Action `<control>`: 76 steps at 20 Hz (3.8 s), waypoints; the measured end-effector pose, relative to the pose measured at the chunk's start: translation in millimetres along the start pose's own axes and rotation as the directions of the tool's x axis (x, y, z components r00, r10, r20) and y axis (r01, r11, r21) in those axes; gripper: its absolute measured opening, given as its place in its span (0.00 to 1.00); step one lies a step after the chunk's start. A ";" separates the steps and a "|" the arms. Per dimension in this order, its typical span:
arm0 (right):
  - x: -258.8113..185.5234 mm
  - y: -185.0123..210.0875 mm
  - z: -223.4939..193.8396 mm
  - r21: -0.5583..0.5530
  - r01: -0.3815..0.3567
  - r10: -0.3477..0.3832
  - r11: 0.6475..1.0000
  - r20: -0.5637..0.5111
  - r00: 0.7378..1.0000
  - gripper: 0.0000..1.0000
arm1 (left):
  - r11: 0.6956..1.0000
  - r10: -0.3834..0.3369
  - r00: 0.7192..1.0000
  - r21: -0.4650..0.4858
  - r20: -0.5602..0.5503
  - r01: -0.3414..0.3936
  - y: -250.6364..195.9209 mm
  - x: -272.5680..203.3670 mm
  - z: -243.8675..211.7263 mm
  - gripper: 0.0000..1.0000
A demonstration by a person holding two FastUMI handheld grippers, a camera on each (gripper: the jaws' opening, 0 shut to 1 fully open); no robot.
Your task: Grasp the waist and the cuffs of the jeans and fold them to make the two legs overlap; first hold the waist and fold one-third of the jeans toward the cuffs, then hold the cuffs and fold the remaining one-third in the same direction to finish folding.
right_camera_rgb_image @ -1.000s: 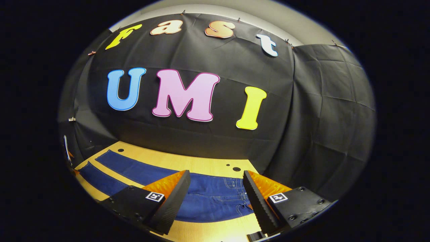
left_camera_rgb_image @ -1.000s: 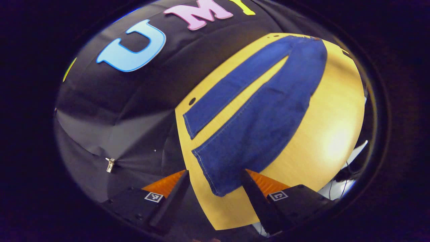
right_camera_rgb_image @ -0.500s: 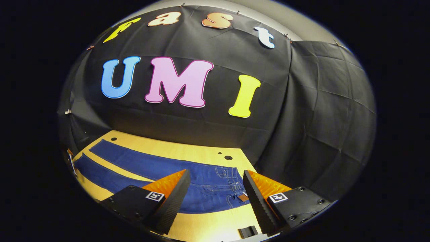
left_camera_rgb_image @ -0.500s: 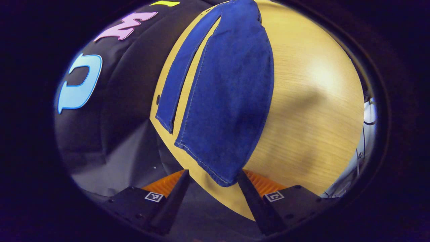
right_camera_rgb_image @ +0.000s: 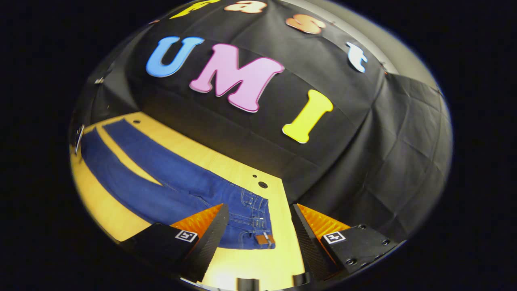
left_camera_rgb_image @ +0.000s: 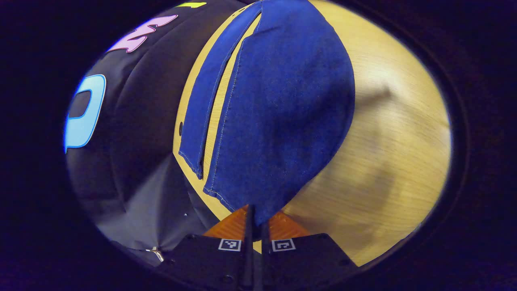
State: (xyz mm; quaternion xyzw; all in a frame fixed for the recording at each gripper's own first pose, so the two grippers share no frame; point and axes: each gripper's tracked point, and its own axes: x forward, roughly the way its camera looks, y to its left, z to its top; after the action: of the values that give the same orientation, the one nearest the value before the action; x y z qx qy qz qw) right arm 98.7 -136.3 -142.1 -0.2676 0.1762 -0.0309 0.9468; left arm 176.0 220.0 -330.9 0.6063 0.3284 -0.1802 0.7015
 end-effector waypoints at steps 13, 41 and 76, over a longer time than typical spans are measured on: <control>81.0 -13.4 -224.2 -0.765 -0.529 0.242 0.367 -0.470 0.849 0.96 | 0.994 -0.106 0.994 0.019 -0.001 0.106 -19.6 -17.6 4.3 0.02; 122.6 8.0 -232.2 -0.690 -0.636 0.408 0.345 -0.500 0.764 0.06 | 0.886 -0.401 0.916 -0.257 -0.009 0.385 -0.2 -15.9 71.5 0.06; 340.3 -29.3 -116.7 0.754 0.149 0.119 0.639 -0.289 0.950 0.99 | 0.115 0.334 0.914 -0.973 0.229 0.202 332.2 -52.3 255.5 0.98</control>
State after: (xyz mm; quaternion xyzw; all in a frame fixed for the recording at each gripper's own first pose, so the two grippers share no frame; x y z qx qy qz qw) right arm 377.4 -271.1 -327.6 0.1669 0.2911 -0.1526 0.9296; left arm 416.5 31.1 -39.6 -0.0508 0.1862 -0.0016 0.9812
